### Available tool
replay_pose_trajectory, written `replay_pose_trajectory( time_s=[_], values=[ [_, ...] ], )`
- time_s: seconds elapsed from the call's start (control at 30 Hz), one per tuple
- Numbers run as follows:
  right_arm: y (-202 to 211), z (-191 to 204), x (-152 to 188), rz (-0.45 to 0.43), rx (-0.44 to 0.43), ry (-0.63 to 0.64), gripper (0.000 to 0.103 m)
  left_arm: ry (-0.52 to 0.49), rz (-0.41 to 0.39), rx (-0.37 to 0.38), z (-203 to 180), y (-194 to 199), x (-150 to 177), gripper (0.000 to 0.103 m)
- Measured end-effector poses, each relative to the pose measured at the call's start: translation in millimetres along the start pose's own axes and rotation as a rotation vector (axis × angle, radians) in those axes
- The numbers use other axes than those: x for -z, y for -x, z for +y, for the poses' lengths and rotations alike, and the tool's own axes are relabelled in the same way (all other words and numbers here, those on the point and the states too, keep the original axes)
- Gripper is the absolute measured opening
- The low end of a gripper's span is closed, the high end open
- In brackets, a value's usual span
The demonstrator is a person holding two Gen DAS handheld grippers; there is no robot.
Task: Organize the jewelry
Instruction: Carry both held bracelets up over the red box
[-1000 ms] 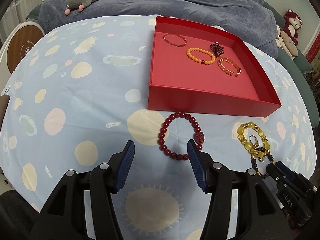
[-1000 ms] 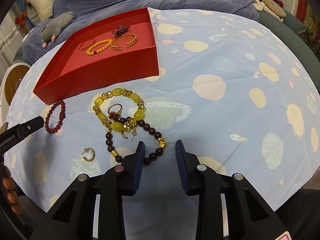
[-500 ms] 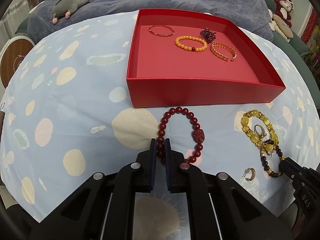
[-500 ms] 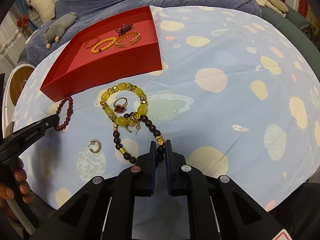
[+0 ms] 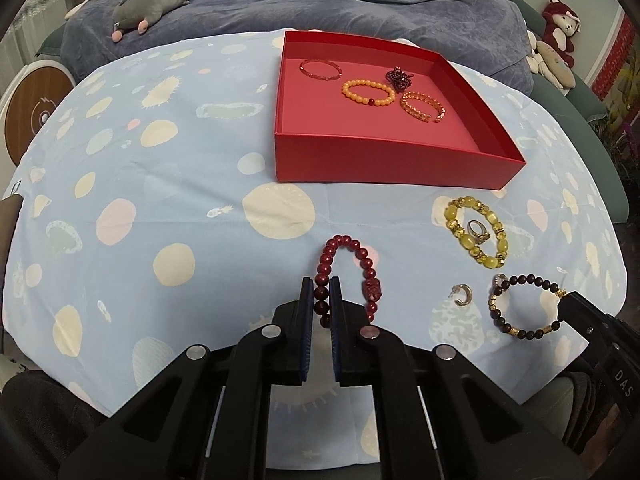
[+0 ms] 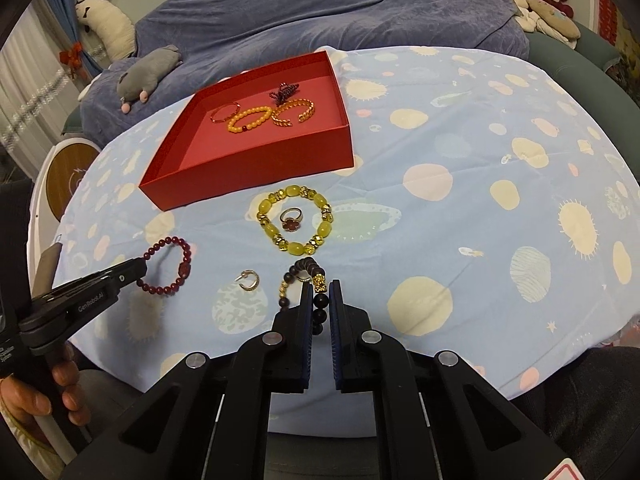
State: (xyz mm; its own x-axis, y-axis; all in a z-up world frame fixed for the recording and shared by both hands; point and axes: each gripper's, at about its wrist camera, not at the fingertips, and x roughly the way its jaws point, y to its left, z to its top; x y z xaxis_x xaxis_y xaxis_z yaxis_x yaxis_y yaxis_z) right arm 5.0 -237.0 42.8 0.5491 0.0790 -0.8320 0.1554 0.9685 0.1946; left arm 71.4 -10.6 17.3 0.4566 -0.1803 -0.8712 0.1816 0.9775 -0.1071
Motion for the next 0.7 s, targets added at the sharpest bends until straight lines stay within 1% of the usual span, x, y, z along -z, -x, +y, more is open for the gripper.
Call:
replay_pose_trajectory(
  time_s=[0.23,0.43,0.57,0.7],
  values=[
    [24,11,-8,-0.054,-0.037,0.013,0.008,-0.015,-0.031,0.027,-8,28,-5,0.008],
    [34,17,-23,-0.082,-0.062,0.013,0.008,-0.030,-0.058,0.055,-16,46,-20,0.008],
    [32,22,-44,-0.091,-0.082,0.010,0.008,-0.051,-0.087,0.070,-24,54,-42,0.008],
    [25,30,-78,-0.113,-0.091,0.030,0.008,-0.071,-0.121,0.087,-34,56,-76,0.008]
  ],
)
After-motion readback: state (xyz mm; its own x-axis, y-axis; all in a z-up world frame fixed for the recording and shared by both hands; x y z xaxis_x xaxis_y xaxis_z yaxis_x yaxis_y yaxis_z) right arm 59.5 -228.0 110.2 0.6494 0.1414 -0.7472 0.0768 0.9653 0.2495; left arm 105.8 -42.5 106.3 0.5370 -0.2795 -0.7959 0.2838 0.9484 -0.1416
